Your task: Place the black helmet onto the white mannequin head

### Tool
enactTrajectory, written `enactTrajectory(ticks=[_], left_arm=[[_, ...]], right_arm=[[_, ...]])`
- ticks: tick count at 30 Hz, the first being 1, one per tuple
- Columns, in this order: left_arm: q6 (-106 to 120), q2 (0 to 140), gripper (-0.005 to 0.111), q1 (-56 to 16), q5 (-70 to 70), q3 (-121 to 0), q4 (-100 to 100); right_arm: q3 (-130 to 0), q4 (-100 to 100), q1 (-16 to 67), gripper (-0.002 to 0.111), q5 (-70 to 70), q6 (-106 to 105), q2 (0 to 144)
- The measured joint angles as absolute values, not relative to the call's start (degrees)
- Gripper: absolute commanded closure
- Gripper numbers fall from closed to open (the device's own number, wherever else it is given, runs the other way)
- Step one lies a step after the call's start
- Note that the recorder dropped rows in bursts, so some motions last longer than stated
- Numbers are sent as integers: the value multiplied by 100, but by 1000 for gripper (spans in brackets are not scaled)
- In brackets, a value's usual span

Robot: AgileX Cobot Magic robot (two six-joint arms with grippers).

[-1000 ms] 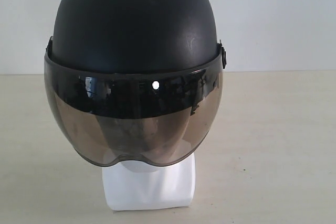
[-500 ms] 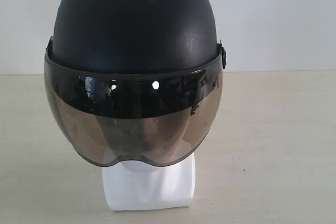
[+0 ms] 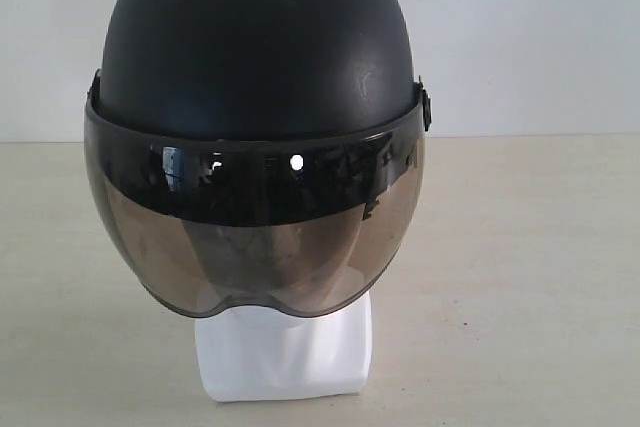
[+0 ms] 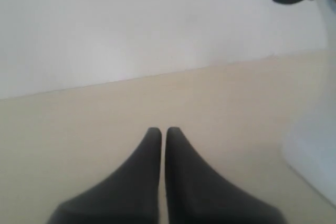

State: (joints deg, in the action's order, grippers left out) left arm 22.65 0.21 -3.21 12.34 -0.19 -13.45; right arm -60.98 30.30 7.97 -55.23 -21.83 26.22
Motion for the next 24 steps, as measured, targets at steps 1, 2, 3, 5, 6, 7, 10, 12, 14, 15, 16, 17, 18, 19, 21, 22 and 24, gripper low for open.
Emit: enactTrajectory(ticks=[1, 2, 3, 5, 6, 7, 10, 12, 14, 15, 16, 17, 18, 19, 21, 22, 24], left_arm=[[2310, 21, 102, -282, 1299, -19, -1229], [2330, 21, 102, -243, 1327, -19, -1157], [2330, 21, 102, -221, 1354, -19, -1098], [2223, 21, 102, -200, 1430, -19, -1036], [2118, 21, 102, -200, 1502, -19, -1024], [2002, 21, 102, -200, 1564, -19, -1011], [1669, 21, 102, -200, 1627, -19, -967], [1412, 21, 102, -200, 1627, -19, -850], [867, 21, 102, -200, 1627, -19, -692], [594, 21, 102, -200, 1627, -19, -593], [-146, 21, 102, -200, 1627, -19, -279], [-623, 21, 102, -197, 1627, -19, -89], [-1496, 21, 102, -197, 1627, -19, 135], [-1862, 21, 102, -197, 1627, -19, 149], [-2457, 21, 102, -197, 1637, -19, -387], [-2595, 21, 102, -197, 1637, -19, -724], [-2668, 21, 102, -197, 1637, -19, -927]], right_arm=[[-6098, 3030, 797, 107, -5523, -2183, 2622], [-6098, 3030, 797, 107, -5523, -2183, 2622], [-6098, 3030, 797, 107, -5523, -2183, 2622], [-6098, 3030, 797, 107, -5523, -2183, 2622], [-6098, 3030, 797, 107, -5523, -2183, 2622], [-6098, 3030, 797, 107, -5523, -2183, 2622], [-6098, 3032, 797, 107, -5523, -2183, 2622], [-6098, 3042, 797, 107, -5523, -2169, 2622], [-6098, 3042, 797, 107, -5523, -2165, 2622], [-6098, 3042, 797, 107, -5523, -2165, 2622], [-6098, 3042, 797, 107, -5523, -2165, 2622], [-6098, 3042, 797, 107, -5523, -2165, 2622], [-6098, 3042, 797, 107, -5523, -2165, 2622], [-6098, 3042, 797, 107, -5523, -2165, 2622], [-6098, 3042, 797, 107, -5523, -2165, 2622], [-6098, 3042, 797, 107, -5523, -2165, 2622], [-6098, 3042, 797, 107, -5523, -2155, 2622]])
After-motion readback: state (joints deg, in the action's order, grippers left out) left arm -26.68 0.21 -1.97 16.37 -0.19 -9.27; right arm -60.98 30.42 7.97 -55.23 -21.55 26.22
